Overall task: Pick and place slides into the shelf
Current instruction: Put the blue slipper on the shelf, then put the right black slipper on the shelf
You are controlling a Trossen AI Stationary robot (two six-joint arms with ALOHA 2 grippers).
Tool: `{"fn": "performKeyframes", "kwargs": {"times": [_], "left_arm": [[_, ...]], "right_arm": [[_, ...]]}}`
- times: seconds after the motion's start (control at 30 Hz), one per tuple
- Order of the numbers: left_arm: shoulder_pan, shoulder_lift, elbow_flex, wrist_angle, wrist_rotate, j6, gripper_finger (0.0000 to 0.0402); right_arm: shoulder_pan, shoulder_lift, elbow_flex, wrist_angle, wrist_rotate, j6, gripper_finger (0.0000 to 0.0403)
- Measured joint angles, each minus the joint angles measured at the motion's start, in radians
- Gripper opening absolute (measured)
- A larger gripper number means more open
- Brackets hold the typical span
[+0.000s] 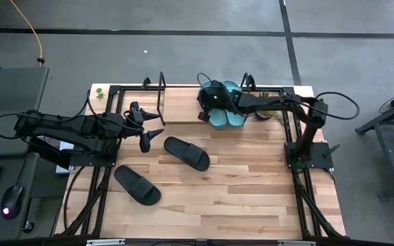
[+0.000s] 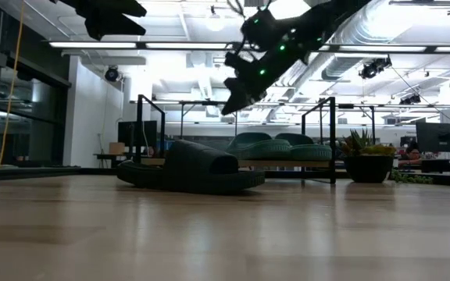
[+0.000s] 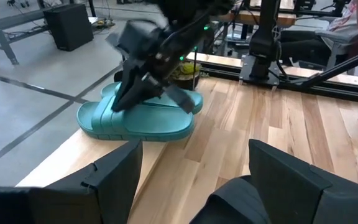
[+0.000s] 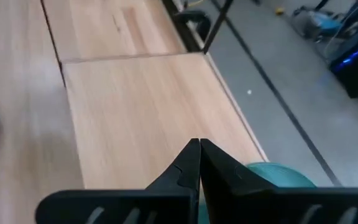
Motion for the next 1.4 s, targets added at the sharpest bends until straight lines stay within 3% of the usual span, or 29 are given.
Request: {"fn": "performKeyframes", "kwargs": {"times": [0.33, 0.53, 1.07, 1.4], "left_arm": [[0.0, 0.0, 0.0, -0.004, 0.0, 0.002, 0.0273], [0.0, 0.0, 0.0, -0.008, 0.0, 0.002, 0.0273], [0.0, 0.0, 0.0, -0.007, 0.0, 0.002, 0.0273], [0.0, 0.0, 0.0, -0.007, 0.0, 0.002, 0.0273]], "right_arm": [[-0.011, 0.222, 0.351, -0.364, 0.059, -0.056, 0.0], [-0.012, 0.303, 0.474, -0.542, 0.123, -0.056, 0.0], [-0.025, 0.304, 0.472, -0.703, 0.295, 0.042, 0.0], [-0.003, 0.304, 0.47, -0.512, 0.181, -0.004, 0.0]]}}
